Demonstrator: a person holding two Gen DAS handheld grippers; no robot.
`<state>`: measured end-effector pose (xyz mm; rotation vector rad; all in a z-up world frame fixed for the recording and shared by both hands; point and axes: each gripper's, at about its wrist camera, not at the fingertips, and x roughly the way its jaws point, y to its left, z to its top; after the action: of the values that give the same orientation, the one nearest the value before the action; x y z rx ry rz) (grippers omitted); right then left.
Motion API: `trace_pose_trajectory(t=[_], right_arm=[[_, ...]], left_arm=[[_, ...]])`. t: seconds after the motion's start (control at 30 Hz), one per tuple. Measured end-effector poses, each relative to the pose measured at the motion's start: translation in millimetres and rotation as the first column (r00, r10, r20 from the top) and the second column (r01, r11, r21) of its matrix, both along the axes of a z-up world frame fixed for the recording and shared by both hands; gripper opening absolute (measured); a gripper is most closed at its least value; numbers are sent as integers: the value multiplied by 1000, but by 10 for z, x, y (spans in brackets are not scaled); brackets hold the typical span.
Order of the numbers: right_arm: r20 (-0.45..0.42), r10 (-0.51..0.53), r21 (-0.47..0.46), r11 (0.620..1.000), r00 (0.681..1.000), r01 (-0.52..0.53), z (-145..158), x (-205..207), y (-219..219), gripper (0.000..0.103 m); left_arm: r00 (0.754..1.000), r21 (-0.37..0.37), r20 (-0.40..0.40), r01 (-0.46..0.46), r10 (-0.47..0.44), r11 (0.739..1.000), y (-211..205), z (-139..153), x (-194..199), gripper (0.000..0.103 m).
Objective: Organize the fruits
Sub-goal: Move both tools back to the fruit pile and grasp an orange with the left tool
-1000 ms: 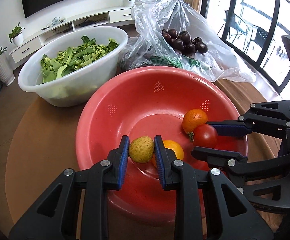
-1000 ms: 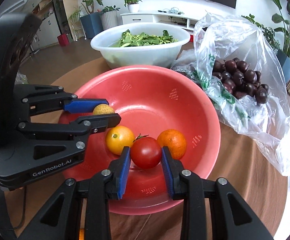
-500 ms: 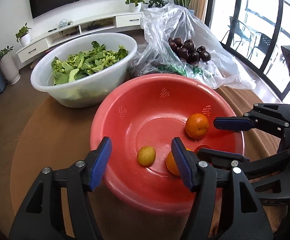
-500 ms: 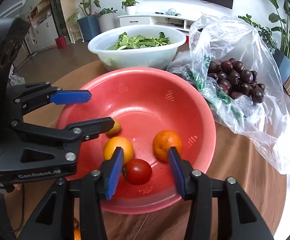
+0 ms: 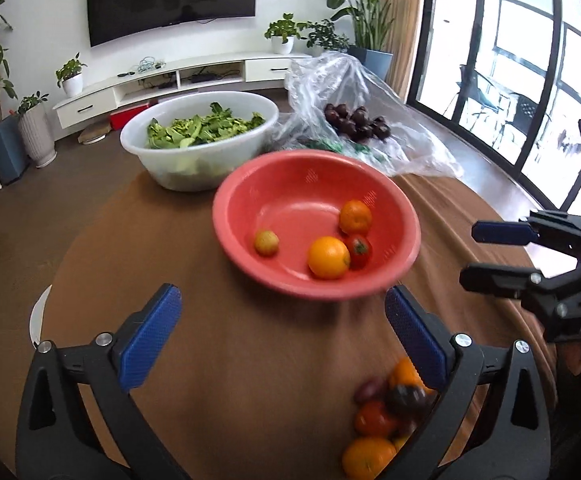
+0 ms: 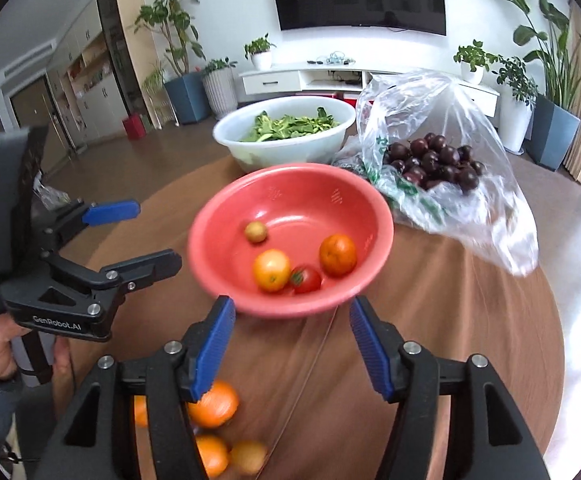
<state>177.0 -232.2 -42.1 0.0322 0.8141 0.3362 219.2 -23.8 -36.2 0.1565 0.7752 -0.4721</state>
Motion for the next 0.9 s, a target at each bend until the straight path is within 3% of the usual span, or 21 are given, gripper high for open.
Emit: trace_pose_trajectory(t=[0.23, 0.4, 0.77, 0.9], right_arm=[[-11, 25, 47, 999, 1000, -25, -127, -533, 42, 63], [-53, 38, 56, 998, 998, -35, -297, -771, 91, 63], [-95, 45, 71, 997, 994, -39, -485, -889, 112, 63], [-102, 44, 75, 996, 994, -37, -508, -881, 106, 63]], left_arm=[[994, 53, -63, 97, -94, 994, 66, -206, -691, 103], [984, 173, -120, 154, -134, 973, 45, -487, -960, 103], [953, 125, -176, 271, -248, 954, 79, -633, -900, 102], [934, 109, -207, 318, -292, 942, 31, -697, -820, 84]])
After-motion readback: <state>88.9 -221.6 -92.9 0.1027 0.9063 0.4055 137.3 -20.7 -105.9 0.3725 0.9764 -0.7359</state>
